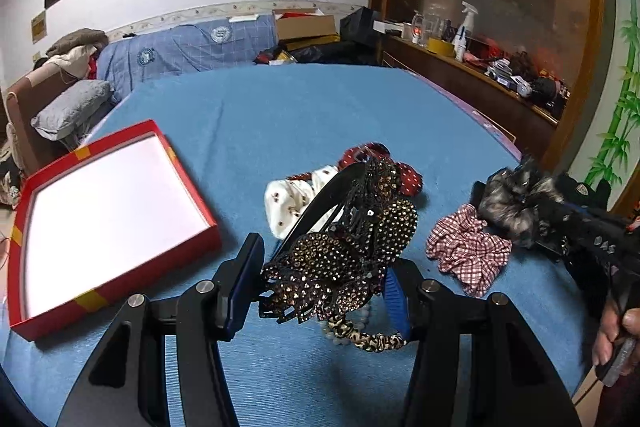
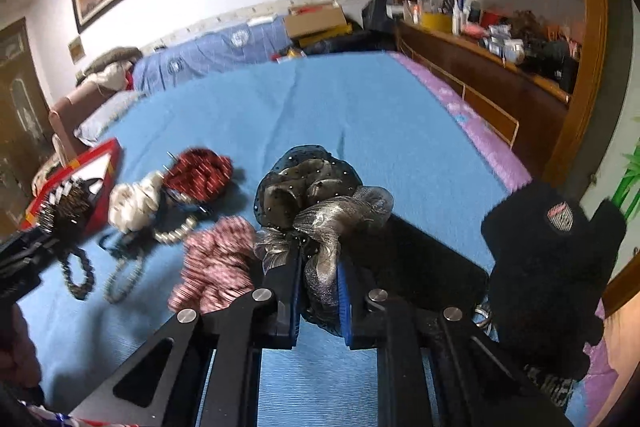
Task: Organize jewelry
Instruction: 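Grasp the studded black hair claw with the left tool while the right tool grasps the black-grey sheer scrunchie, then carry the hair claw and sheer scrunchie with both tools over the red-rimmed tray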
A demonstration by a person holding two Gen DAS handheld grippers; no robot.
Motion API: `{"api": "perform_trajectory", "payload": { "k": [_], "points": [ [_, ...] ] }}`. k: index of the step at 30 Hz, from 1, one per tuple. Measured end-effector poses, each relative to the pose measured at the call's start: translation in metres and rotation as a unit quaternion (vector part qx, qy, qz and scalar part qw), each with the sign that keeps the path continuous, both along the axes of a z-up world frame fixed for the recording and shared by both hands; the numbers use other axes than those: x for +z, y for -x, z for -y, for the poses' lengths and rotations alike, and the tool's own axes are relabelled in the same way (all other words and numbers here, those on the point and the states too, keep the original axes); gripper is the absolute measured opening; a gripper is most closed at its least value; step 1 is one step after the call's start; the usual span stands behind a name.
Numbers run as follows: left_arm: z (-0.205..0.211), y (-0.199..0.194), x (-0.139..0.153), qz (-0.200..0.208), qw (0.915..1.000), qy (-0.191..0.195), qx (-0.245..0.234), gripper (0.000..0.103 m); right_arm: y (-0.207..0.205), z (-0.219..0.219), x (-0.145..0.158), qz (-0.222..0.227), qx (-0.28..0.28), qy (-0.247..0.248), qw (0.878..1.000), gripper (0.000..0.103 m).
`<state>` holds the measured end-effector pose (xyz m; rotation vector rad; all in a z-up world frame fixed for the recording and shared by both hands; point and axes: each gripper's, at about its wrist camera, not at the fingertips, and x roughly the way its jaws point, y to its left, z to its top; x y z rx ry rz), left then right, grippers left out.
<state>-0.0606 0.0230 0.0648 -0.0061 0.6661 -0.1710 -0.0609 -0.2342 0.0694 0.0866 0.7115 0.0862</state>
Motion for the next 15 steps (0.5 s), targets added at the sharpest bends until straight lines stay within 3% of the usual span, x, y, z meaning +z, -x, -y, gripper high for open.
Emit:
{"api": "perform_trajectory", "payload": {
  "k": [6, 15],
  "points": [
    [-0.011, 0.007, 0.007, 0.023, 0.9992, -0.017, 0.028, 0.054, 0.008, -0.017, 0.025, 0.028, 0.026, -0.025, 0.999, 0.016],
    [-0.043, 0.017, 0.015, 0.053, 0.9934, -0.047, 0.091, 0.055, 0.0, -0.071, 0.04, 0.026, 0.095, -0.041, 0.994, 0.016]
  ]
}}
